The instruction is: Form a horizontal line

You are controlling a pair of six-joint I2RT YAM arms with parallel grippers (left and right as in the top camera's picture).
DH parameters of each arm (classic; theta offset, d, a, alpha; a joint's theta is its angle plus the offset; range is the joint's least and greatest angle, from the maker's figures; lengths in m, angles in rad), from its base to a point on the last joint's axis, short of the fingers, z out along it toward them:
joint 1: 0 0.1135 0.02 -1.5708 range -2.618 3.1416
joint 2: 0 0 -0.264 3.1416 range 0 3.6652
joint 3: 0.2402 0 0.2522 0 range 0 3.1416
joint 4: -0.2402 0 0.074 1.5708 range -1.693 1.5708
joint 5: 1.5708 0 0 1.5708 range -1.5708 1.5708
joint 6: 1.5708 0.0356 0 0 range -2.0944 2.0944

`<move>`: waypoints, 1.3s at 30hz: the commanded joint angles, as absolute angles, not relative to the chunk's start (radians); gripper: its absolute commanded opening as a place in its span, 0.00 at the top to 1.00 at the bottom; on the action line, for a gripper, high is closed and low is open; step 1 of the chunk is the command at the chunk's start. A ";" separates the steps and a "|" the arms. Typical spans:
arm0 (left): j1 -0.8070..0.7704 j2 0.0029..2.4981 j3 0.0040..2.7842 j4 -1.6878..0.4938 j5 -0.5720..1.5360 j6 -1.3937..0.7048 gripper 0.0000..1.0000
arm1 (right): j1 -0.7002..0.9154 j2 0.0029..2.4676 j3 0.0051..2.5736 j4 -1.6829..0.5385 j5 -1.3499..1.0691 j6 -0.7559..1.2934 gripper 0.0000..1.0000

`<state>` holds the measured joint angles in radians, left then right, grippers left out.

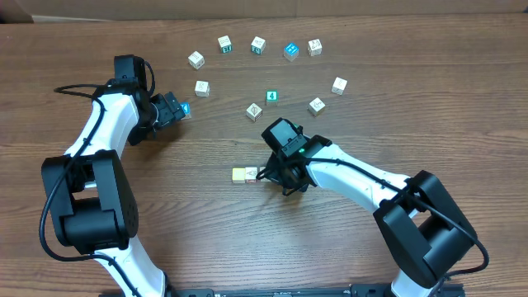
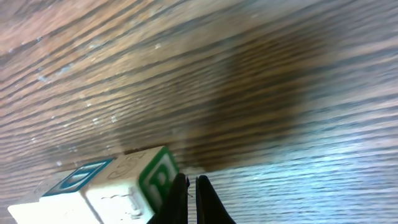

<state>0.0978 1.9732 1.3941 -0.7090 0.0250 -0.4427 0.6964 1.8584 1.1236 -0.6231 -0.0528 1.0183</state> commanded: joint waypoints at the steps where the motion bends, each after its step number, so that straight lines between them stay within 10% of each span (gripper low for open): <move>1: 0.091 1.984 1.410 -0.706 0.018 -0.442 0.00 | 0.713 1.863 1.118 -0.615 -0.054 1.025 0.96; 39: 0.091 1.984 1.410 -0.706 0.018 -0.442 0.00 | 0.711 1.863 1.118 -0.558 0.025 0.938 0.96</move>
<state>0.0978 1.9732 1.3941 -0.7090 0.0250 -0.4427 0.7094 1.8584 1.1233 -0.5678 0.0078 0.9421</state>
